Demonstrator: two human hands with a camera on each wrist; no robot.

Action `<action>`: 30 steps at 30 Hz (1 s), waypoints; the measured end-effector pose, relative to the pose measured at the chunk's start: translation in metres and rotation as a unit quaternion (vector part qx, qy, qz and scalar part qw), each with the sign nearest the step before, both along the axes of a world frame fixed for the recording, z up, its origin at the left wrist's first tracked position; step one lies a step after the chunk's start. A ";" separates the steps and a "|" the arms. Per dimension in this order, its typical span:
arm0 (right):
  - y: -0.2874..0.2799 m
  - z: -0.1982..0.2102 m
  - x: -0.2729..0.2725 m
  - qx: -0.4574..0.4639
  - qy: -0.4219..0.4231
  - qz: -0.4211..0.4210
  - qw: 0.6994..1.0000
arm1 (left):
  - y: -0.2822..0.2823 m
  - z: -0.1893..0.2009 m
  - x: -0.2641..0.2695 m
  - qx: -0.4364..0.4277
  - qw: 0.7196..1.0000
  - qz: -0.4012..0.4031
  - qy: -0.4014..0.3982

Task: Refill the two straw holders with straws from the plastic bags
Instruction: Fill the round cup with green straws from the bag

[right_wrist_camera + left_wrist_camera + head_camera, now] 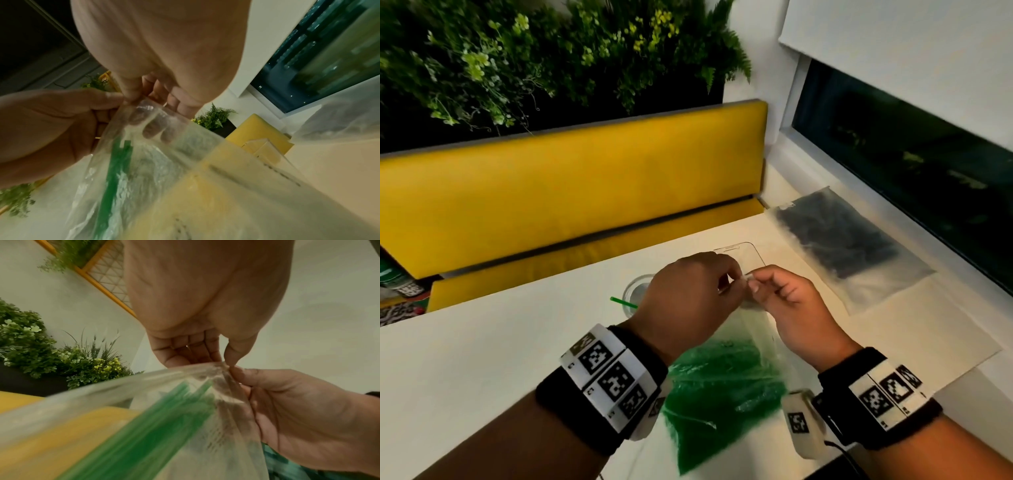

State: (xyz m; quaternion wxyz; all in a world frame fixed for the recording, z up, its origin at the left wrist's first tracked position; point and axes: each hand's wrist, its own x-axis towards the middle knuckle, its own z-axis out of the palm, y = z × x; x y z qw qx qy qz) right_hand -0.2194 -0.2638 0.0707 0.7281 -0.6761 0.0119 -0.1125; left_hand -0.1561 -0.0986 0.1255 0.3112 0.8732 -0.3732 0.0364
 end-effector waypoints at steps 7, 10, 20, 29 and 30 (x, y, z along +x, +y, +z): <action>-0.008 -0.007 -0.001 -0.029 -0.011 -0.030 0.999 | 0.000 -0.007 0.001 -0.003 1.000 -0.009 0.008; -0.017 -0.008 -0.003 -0.051 -0.012 -0.059 0.997 | 0.013 -0.012 0.004 0.023 1.000 0.002 0.011; -0.049 -0.010 -0.013 -0.018 -0.003 -0.138 0.990 | 0.110 -0.030 0.001 0.122 0.981 0.104 0.111; -0.048 -0.015 -0.012 -0.031 0.017 -0.107 0.994 | 0.136 -0.028 -0.009 0.169 0.972 0.084 0.142; -0.045 -0.015 -0.010 -0.035 0.022 -0.092 0.995 | 0.126 -0.030 -0.008 0.143 0.979 0.071 0.125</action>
